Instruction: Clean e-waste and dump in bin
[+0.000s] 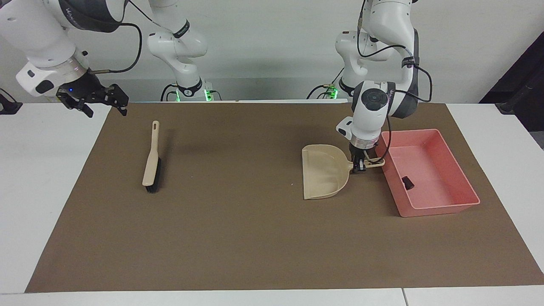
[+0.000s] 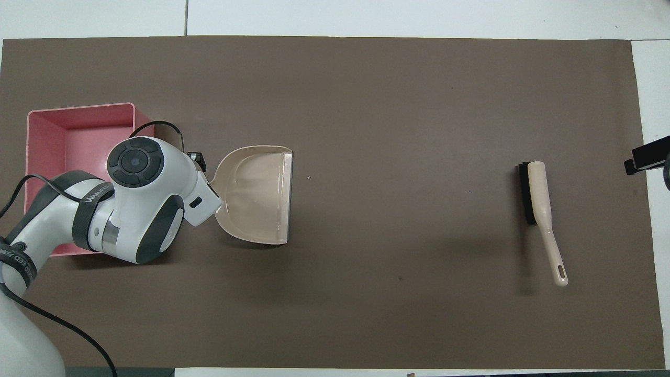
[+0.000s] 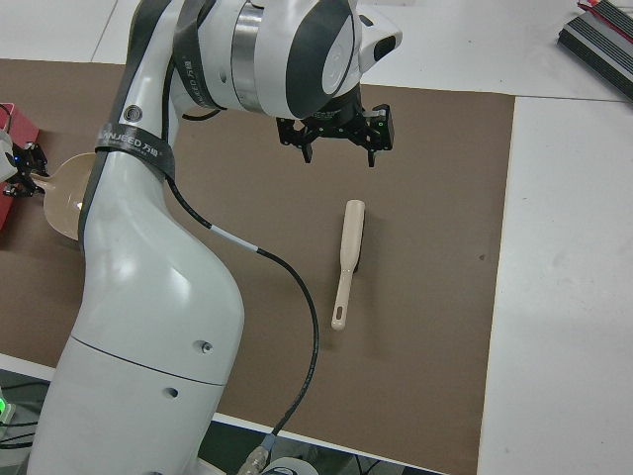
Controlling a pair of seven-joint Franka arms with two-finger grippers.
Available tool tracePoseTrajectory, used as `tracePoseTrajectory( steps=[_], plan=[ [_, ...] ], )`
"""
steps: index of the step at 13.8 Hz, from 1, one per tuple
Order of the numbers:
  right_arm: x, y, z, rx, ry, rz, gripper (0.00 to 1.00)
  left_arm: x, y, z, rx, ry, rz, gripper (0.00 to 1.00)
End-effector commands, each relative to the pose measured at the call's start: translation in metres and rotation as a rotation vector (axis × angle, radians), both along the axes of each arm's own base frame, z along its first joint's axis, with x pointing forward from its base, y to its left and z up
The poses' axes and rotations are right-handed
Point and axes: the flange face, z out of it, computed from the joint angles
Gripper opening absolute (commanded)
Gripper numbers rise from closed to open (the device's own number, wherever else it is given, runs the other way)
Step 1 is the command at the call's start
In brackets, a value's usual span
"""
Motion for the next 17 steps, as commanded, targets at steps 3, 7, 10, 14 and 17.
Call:
tracePoseTrajectory(
  steps=[3, 7, 10, 14, 17],
  plan=[
    [0.0, 0.006, 0.002, -0.008, -0.024, 0.007, 0.99, 0.001, -0.003, 0.017, -0.025, -0.043, 0.096, 0.96],
    [-0.001, 0.006, 0.001, -0.027, -0.017, 0.007, 0.99, -0.008, 0.043, 0.073, -0.019, -0.048, 0.328, 0.97],
    [-0.001, 0.004, 0.001, -0.043, -0.017, 0.01, 0.99, -0.018, 0.091, 0.091, 0.024, -0.005, 0.676, 0.97],
    [0.0, 0.009, 0.002, -0.062, -0.017, 0.016, 0.99, -0.004, 0.14, 0.116, 0.005, -0.086, 1.196, 0.98],
    [0.0, 0.009, 0.001, -0.055, -0.017, 0.015, 0.99, 0.015, 0.16, 0.165, -0.096, -0.075, 1.327, 0.98]
  ],
)
